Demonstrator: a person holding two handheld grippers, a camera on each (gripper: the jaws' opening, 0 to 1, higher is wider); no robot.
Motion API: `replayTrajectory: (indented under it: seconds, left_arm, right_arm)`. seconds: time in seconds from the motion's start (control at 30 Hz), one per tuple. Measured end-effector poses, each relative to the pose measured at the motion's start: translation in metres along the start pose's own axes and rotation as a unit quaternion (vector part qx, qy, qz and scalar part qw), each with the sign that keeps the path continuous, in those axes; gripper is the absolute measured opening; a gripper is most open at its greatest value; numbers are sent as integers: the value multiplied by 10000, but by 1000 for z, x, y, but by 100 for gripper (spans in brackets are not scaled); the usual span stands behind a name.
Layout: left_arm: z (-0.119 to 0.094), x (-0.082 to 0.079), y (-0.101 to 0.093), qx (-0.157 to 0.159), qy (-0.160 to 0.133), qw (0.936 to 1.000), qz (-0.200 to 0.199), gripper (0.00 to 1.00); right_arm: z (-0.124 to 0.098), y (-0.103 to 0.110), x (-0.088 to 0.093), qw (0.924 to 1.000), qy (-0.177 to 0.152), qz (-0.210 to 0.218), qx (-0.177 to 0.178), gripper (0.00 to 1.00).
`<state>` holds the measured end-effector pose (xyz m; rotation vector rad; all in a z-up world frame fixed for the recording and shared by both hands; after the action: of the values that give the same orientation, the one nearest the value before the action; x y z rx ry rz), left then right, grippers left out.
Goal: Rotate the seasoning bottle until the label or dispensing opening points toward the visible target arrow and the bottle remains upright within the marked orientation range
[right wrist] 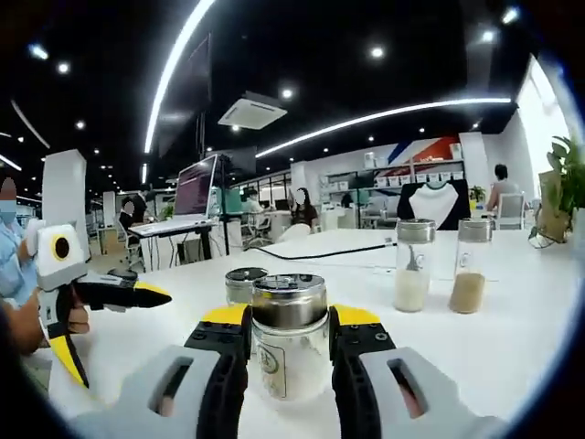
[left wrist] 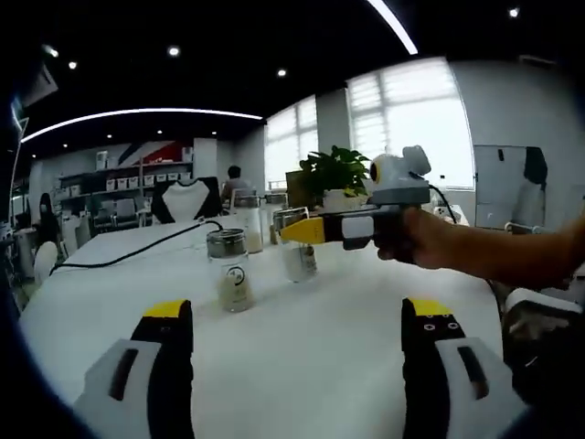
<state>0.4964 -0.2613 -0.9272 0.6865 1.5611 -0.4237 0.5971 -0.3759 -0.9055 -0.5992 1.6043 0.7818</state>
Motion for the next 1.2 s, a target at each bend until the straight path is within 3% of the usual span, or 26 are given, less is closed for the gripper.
replayTrajectory:
  seconds: [0.73, 1.2]
  left_arm:
    - [-1, -1, 0, 24, 52, 10000, 10, 100]
    - [1, 2, -4, 83, 158, 9998, 75, 100]
  right_arm:
    - [14, -20, 11, 9998, 165, 66, -2, 31]
    - [17, -22, 11, 9992, 207, -153, -298, 31]
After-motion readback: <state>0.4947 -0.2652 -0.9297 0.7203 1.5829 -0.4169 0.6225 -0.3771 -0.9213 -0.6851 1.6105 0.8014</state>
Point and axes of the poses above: the point that each gripper's makers call its tool centre point, and the gripper's own axes: z roughly forward along the fingers, y roughly to its left, x roughly out of its underside, the point moved 4 cm from there along -z, roughly backward along the fingers, and after that the axes turned 6 degrees about z, right-handed, at the moved point
